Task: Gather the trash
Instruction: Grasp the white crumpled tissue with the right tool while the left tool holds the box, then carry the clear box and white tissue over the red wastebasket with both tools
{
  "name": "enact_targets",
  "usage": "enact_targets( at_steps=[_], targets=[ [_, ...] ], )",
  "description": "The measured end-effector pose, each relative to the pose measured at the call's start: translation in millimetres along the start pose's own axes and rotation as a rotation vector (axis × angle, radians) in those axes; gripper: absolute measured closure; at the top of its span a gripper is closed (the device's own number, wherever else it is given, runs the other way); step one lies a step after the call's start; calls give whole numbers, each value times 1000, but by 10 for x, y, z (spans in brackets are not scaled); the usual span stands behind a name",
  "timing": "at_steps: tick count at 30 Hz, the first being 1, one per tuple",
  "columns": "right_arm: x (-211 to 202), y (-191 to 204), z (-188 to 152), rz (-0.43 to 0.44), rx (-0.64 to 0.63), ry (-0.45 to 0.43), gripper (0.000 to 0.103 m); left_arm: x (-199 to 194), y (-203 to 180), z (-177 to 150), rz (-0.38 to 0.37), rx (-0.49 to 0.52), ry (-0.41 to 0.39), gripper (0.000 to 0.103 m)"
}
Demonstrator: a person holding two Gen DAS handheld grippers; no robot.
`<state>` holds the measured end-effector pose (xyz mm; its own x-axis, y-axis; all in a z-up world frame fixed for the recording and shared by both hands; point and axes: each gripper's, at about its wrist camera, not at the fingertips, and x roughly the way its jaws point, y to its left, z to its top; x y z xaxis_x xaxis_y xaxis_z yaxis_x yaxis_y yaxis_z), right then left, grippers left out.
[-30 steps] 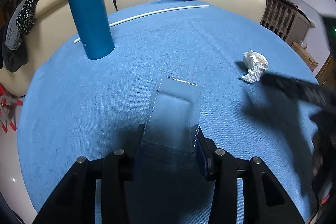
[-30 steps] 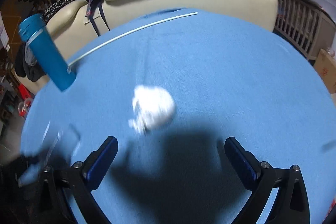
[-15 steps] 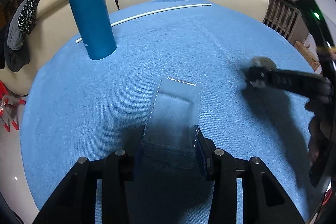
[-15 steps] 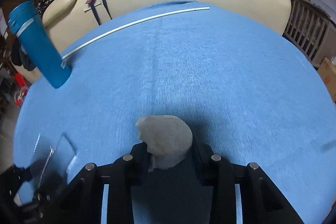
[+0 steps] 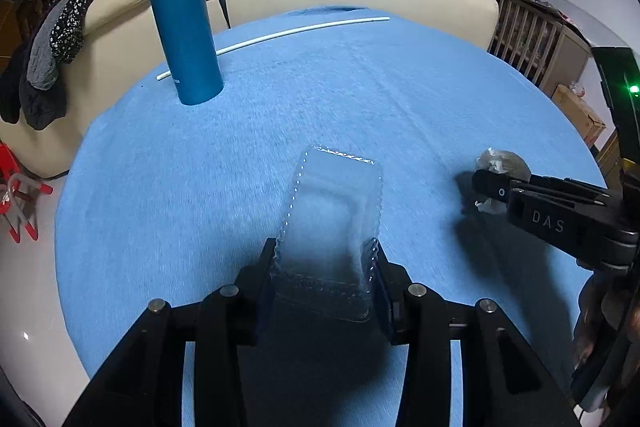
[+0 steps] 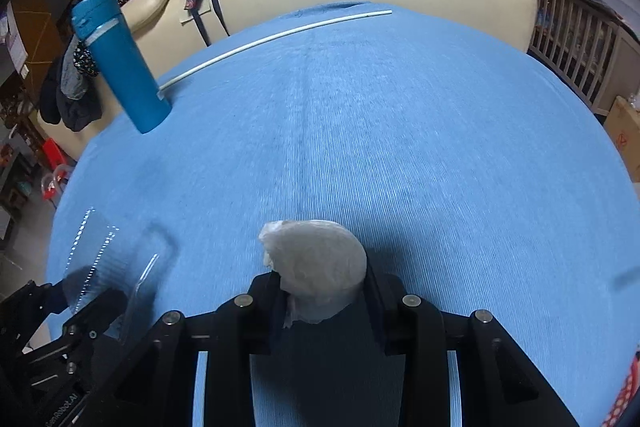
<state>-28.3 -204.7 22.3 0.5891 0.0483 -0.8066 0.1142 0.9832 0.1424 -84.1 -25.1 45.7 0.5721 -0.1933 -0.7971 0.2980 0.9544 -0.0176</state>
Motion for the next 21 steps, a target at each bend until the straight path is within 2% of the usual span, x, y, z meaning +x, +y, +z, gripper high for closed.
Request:
enact_targets(
  at_steps=[10,21],
  targets=[
    [-524,-67,-429,19,35,-46,67,-287,-248,-286,-10,9,3,59],
    [-868,-154,-700,12,66,-82,67,-571,-374,-378,-20,20,-32,59]
  ],
)
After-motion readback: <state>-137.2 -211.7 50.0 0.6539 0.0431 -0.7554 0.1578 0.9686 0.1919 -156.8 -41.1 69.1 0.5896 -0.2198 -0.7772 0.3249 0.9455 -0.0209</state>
